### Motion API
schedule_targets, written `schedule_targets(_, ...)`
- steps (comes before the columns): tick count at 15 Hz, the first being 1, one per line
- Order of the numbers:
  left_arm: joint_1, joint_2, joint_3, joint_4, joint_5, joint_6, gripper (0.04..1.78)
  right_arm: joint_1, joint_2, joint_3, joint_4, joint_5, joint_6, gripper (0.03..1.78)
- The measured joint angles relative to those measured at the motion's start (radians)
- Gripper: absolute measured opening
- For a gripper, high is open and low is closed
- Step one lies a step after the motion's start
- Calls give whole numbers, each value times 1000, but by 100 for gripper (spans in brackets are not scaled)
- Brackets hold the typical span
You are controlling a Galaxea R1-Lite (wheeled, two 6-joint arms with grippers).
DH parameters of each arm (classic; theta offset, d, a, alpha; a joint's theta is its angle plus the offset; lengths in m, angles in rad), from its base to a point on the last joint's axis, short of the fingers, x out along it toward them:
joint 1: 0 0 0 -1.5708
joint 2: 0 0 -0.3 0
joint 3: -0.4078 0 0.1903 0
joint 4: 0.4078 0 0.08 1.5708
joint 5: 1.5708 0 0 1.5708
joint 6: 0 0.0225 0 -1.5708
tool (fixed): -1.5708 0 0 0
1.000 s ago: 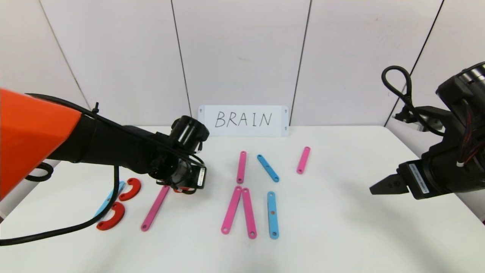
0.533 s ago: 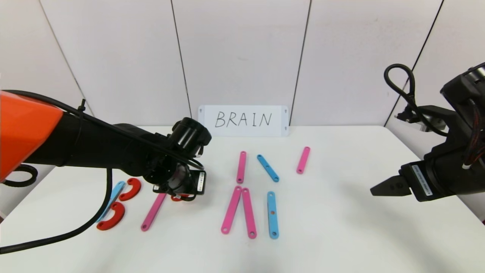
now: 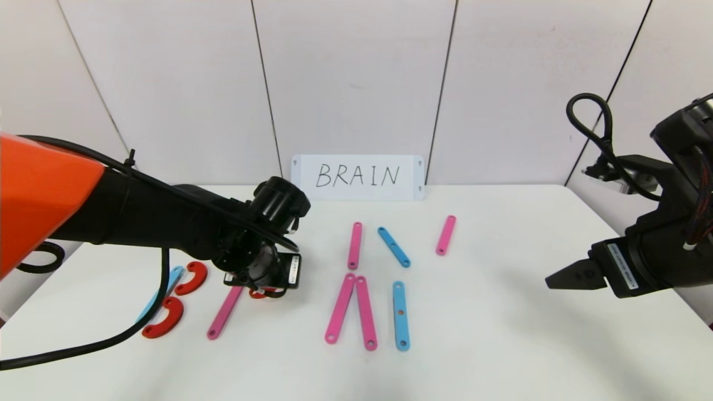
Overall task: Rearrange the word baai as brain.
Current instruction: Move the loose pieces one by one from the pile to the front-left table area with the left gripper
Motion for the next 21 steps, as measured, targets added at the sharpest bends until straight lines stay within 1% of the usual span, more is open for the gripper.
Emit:
schedule_targets(7, 11, -19, 47, 0, -1, -5, 29, 10, -1, 6, -1, 0, 0, 171)
schedule_targets(11, 15, -21, 50, -2, -4, -7, 29, 13, -1, 6, -2, -1, 0, 171)
schedule_targets(15, 29, -8, 36, 2, -4, -25, 29, 18, 6, 7, -2, -1, 0, 171)
schedule_targets(19, 32, 21, -17, 69, -4, -104, 29, 19, 9, 8, -2, -2, 1, 171)
schedule_targets(21, 31, 34, -34, 81, -4, -123, 29, 20, 9, 8, -2, -1, 1, 171)
